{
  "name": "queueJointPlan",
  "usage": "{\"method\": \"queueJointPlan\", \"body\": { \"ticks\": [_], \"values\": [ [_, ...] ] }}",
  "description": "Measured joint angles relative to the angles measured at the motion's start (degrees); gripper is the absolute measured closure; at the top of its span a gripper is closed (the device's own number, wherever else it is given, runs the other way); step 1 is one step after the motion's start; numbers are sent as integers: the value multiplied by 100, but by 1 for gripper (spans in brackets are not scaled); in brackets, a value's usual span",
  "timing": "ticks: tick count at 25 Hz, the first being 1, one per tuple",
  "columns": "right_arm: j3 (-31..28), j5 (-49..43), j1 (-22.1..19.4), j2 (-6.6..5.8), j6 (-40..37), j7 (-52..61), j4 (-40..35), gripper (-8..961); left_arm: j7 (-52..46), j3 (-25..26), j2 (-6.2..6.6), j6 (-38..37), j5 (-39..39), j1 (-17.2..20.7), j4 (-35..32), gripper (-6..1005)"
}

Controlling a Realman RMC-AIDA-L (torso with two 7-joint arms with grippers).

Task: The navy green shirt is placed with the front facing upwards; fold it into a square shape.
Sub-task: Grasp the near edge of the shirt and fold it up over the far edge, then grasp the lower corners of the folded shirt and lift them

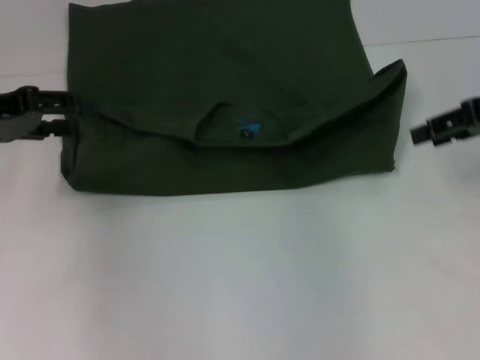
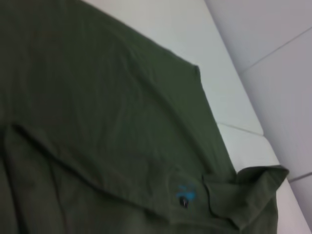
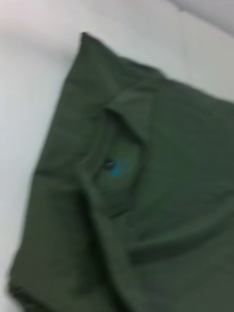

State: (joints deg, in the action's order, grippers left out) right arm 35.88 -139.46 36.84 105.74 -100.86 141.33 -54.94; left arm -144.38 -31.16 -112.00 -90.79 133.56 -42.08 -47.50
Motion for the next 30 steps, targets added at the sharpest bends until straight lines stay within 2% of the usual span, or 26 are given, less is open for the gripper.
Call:
{"method": "queueJointPlan", "body": {
  "ticks": [3,6,9,14,16,22,30],
  "values": [
    [-19,-413,-73,-7,-4,24,-2,338,-7,164,11,-115,88,45,-30,230],
    [-26,-615,-119,48,242,33,-3,337,-4,224,10,-128,93,102,-36,229],
    [16,-640,-123,174,669,-28,17,337,3,224,-5,-118,96,128,-24,229],
    [241,-803,-44,458,1475,-160,77,337,-3,230,-10,-132,99,132,-35,233],
    [380,-828,-4,526,1640,-181,135,336,-6,266,-3,-124,100,131,-38,234],
    [490,-849,171,574,1979,-162,451,336,-9,310,4,-108,100,128,-41,233],
    [536,-867,191,628,2285,-157,623,335,-11,362,3,-19,100,131,-41,233]
  ]
}}
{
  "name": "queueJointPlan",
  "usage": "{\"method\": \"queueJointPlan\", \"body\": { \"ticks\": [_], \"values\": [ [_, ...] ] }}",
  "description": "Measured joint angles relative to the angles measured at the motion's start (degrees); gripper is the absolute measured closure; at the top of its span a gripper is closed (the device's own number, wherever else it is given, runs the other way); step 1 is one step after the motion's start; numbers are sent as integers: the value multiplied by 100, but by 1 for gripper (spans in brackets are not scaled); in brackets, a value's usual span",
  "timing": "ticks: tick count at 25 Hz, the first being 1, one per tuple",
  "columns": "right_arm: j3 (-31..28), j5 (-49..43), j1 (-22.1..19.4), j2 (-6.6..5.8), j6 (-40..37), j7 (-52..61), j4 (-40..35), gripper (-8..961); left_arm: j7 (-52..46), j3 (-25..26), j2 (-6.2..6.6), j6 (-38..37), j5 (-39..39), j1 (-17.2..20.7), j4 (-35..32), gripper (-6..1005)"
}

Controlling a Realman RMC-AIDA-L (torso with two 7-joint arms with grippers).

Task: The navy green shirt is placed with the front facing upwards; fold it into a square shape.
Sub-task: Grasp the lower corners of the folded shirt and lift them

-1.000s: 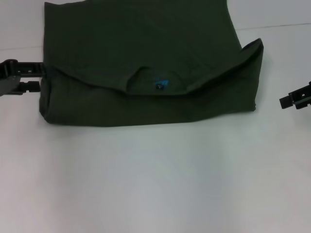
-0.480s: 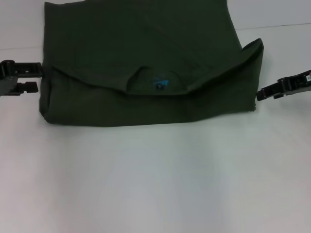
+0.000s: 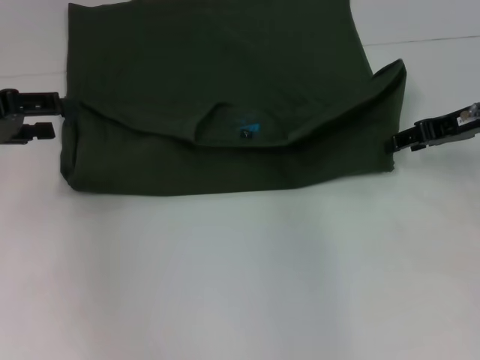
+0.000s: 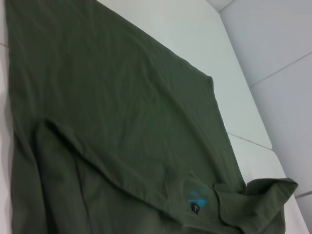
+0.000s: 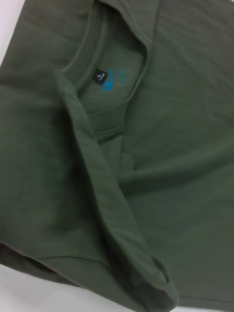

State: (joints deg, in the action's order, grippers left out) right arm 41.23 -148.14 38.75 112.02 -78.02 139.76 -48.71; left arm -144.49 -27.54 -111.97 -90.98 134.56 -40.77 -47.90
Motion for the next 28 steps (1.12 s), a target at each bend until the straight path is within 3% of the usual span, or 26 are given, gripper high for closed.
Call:
{"method": "queueJointPlan", "body": {
  "ticks": [14,28],
  "values": [
    [34,24,54,93,519,-47,424,333,-31,162,35,81,0,-19,0,233],
    [5,58,196,128,570,-61,643,333,14,160,28,80,0,-2,20,234]
  ]
}}
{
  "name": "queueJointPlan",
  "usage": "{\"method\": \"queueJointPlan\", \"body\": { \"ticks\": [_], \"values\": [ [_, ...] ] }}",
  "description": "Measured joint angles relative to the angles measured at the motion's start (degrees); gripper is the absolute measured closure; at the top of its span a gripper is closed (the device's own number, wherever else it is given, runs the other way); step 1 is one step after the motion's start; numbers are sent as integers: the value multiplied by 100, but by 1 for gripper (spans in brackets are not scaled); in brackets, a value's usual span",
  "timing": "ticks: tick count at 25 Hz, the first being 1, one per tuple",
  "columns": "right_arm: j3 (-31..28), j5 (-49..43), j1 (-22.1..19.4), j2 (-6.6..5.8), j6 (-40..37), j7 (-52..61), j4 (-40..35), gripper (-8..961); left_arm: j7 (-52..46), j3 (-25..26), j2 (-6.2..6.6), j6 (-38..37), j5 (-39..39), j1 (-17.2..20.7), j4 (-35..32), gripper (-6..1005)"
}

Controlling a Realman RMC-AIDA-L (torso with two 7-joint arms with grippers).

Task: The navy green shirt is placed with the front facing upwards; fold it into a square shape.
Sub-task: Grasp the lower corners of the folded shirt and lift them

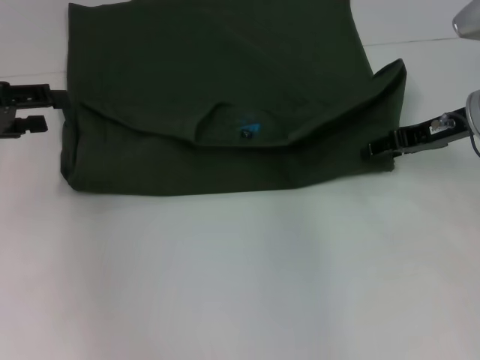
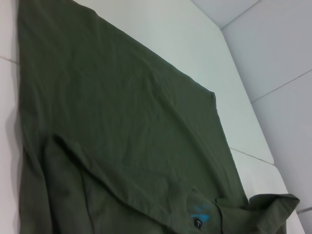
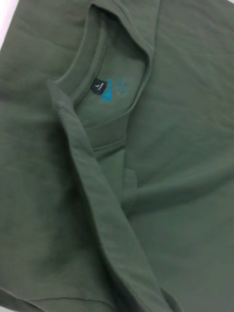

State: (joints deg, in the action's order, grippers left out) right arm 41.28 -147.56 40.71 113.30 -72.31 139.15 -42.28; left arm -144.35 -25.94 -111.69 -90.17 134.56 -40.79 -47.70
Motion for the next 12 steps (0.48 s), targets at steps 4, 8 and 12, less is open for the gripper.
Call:
{"method": "queueJointPlan", "body": {
  "ticks": [4,8,12],
  "values": [
    [7,54,-4,6,54,-9,0,334,10,-1,-2,0,0,6,6,234],
    [17,38,-20,5,65,-4,0,335,11,1,-5,1,0,10,7,234],
    [54,-81,-10,7,51,38,5,336,13,-11,-11,26,0,9,10,234]
  ]
}}
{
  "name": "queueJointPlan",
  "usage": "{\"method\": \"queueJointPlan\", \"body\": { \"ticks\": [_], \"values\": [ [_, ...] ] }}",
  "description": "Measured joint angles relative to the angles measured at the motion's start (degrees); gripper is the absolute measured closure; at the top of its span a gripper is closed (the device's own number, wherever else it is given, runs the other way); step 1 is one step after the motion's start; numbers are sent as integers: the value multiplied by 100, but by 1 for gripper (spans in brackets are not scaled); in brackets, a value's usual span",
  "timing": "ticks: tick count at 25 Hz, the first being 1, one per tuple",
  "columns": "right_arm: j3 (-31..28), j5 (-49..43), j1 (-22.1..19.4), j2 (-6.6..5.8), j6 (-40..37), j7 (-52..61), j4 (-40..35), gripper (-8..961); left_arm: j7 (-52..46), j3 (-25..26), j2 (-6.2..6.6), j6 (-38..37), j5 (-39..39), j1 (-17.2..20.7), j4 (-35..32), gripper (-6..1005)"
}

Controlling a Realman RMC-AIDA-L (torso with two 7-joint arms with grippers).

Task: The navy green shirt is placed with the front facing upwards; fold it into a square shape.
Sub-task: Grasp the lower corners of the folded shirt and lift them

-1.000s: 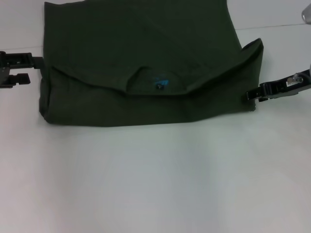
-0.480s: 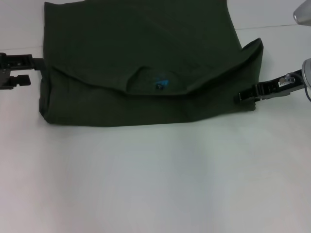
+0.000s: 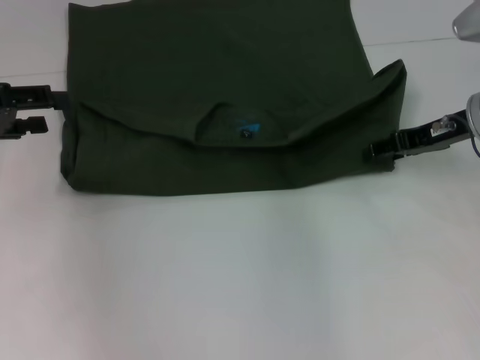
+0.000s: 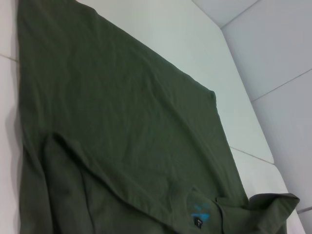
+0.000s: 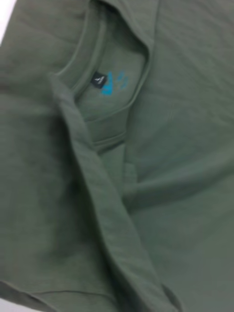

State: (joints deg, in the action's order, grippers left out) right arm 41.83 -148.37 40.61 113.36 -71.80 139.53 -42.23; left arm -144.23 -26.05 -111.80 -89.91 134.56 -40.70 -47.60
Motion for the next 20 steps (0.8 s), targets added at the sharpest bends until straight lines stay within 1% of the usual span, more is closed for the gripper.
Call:
{"method": "queueJointPlan", "body": {
  "ticks": [3,7,12,13,16,20],
  "values": [
    [24,-32,12,10,61,8,12,337,0,-20,-7,32,0,-7,11,234],
    [-9,-1,17,19,292,-11,219,338,0,-21,-10,35,0,0,14,233],
    [-25,161,40,65,368,-29,274,338,7,-4,-9,38,0,14,14,233],
    [-26,339,41,60,344,-33,276,337,8,-9,-9,40,0,14,14,233],
    [-20,482,30,38,311,-34,280,337,9,-21,-8,44,0,14,14,234],
    [-22,524,7,18,273,-36,286,337,9,-4,-8,44,0,21,14,234]
  ]
}}
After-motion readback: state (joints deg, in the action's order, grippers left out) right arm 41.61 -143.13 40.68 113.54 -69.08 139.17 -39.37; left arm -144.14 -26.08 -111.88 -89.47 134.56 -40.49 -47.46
